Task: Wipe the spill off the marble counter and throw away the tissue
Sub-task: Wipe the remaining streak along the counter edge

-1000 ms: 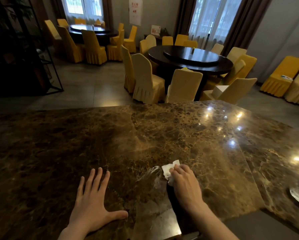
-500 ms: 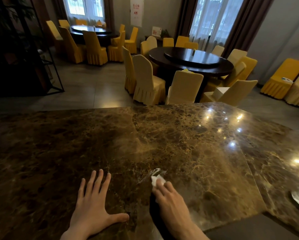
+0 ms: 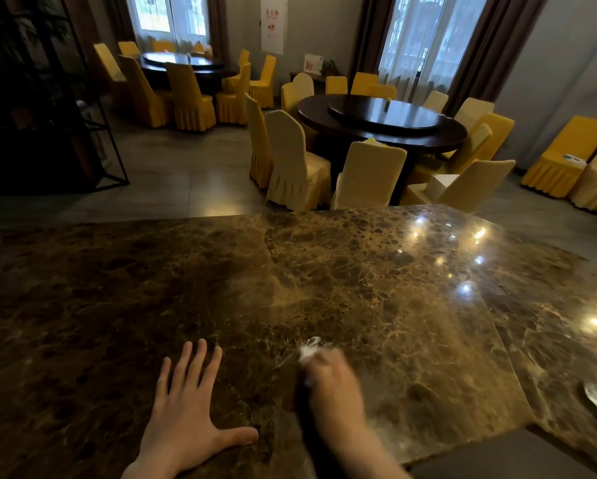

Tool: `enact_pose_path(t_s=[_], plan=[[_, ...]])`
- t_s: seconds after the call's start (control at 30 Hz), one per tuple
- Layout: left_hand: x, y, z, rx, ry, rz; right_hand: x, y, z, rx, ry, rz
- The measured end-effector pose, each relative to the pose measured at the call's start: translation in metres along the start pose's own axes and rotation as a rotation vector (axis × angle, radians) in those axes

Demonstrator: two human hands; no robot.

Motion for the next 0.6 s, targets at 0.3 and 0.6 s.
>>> enact_pose_path(t_s=[0.3, 0.6], plan=[[-0.005, 0.001, 0.004, 0.002, 0.017, -0.005, 0.013, 0.015, -0.012, 0.035, 0.075, 0.092], [-0.001, -0.003, -0.001, 0.023, -0.008, 0.024, -0.044, -0.013, 0.02, -0.067, 0.272, 0.074]])
Point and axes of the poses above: each hand's wrist, its own z-axis away from the middle knuckle, its own y-axis out of the back of the hand, x = y × z, the point moved 6 cm from there along -z, towards the middle knuckle, and after that the axes turned 2 degrees about x, right-handed, at the moved point
